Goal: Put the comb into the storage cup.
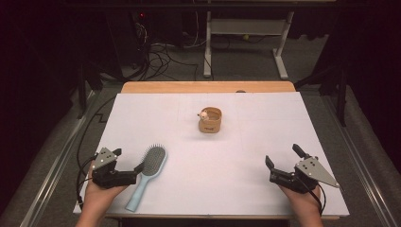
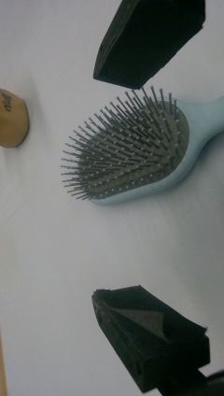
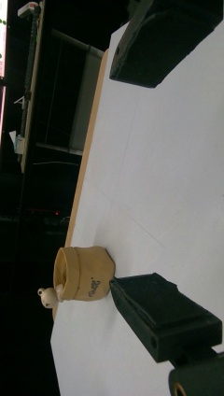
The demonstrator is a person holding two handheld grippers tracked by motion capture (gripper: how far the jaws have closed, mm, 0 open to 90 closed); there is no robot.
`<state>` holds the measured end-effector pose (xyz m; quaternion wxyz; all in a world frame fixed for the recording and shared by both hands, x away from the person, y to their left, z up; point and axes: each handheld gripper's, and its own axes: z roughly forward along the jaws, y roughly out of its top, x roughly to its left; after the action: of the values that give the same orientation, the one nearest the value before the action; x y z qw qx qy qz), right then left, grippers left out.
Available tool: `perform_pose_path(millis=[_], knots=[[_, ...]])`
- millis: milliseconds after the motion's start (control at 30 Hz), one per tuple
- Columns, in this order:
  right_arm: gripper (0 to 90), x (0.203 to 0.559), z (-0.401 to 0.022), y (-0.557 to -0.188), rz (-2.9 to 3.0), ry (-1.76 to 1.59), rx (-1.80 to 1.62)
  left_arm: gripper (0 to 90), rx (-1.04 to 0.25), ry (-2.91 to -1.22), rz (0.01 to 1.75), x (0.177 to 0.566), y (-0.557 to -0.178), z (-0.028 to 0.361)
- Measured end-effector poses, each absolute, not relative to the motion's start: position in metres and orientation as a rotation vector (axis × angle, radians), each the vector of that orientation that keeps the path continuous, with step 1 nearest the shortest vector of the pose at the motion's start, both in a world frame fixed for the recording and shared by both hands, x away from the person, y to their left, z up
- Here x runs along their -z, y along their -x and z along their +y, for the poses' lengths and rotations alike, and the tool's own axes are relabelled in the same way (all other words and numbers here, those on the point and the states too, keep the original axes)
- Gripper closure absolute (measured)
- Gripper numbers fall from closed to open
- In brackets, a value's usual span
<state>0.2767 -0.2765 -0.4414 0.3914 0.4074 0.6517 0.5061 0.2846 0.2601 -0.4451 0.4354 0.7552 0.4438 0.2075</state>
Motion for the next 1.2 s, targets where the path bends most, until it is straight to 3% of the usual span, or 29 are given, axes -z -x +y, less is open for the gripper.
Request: perform_pose_path(millis=[467, 1200], knots=[[3.7, 0.441, -0.283, -0.278, 1.691, -1.052, -1.266, 1.3, -0.513, -2.059, 1.127, 0.450, -0.291, 0.234], [3.9, 0.442, -0.281, -0.273, 1.713, -1.003, -1.303, 0.8, -0.357, -2.352, 1.206, 0.451, -0.301, 0.206]])
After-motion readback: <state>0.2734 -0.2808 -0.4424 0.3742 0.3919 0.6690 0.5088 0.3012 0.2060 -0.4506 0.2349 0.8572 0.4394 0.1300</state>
